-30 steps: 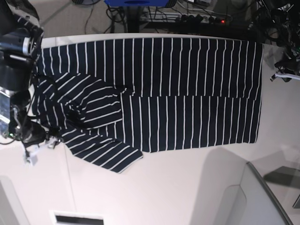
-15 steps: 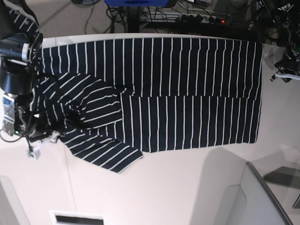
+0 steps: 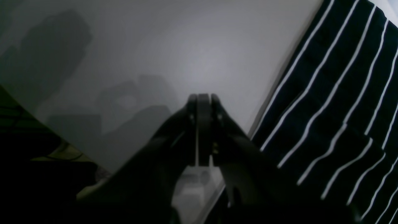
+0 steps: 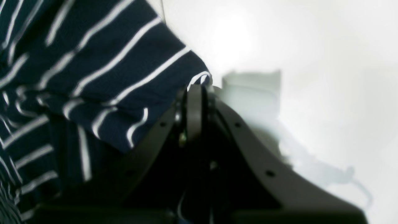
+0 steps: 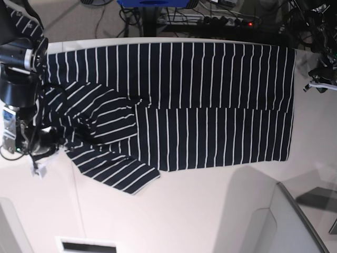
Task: Layout the t-shirt on the table in an organized manner, then fold the t-shirt properly
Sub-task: 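Hold the shirt side with the right gripper and tuck it inward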
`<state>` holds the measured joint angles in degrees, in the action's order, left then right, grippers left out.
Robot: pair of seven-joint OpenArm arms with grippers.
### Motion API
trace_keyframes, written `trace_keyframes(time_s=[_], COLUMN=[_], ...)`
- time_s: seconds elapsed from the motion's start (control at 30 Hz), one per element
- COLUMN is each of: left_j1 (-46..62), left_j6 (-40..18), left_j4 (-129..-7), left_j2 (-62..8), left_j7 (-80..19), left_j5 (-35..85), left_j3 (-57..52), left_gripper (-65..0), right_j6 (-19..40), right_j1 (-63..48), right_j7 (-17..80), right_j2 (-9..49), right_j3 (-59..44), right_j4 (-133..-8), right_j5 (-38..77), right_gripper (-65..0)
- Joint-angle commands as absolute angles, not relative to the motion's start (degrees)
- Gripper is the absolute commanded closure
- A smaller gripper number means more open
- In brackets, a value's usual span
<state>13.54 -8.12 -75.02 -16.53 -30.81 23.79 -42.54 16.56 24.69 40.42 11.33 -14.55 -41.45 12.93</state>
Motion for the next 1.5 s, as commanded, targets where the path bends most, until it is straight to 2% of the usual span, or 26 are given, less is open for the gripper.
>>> trace_keyframes(time_s=[0.0,0.3,0.53,0.67,0.93,1.0,1.17,1.23,1.33,1.47], left_j1=[13.4,13.1,13.1,13.1,13.1,13.1,13.3,13.4,13.4,13.4], left_j6=[-8.2,-8.2,-8.2,-8.2,-8.2,-8.2,-8.2,-8.2,-8.2,-8.2], left_j4=[-75.6,-74.7,-74.8,-74.8,-74.8,-74.8,-74.8,-74.8,-74.8,-74.8], left_j2=[-17.9,-17.9,-17.8,-17.8,-17.8,-17.8,-17.9,-17.9,-17.9,-17.9], left_j7=[-29.6,-29.6,-29.6,-29.6,-29.6,-29.6,-29.6,-29.6,-29.6,-29.6], left_j5=[24.0,24.0,24.0,24.0,24.0,24.0,24.0,24.0,24.0,24.0], left_j3=[-42.8,-42.7,-42.7,-42.7,-42.7,-42.7,-42.7,-42.7,-42.8,-42.9], left_gripper=[0.0,0.0,0.0,0.0,0.0,0.0,0.0,0.0,0.0,0.0], right_j6=[16.8,16.8,16.8,16.8,16.7,16.7,16.7,16.7,16.7,16.7], right_j1=[26.4,17.2,6.5,1.3,-2.8,-3.1,-3.4,-2.9,0.4,7.1], right_j7=[40.5,55.2,61.3,61.1,60.9,61.1,61.0,61.0,61.1,61.4], right_j2=[12.0,9.2,3.0,0.8,-0.9,-1.0,-0.9,-0.7,-0.7,0.8], right_j3=[-14.8,-15.0,-15.0,-15.0,-15.0,-15.0,-15.0,-15.1,-19.5,-22.6], right_j4=[-44.9,-71.9,-88.7,-93.6,-91.9,-91.9,-93.6,-94.8,-94.5,-87.3], right_j5=[13.4,13.6,13.6,13.6,13.5,13.3,13.3,13.3,13.3,13.2], right_gripper=[0.0,0.0,0.0,0.0,-0.6,-6.3,-27.6,-30.0,-29.9,-29.9])
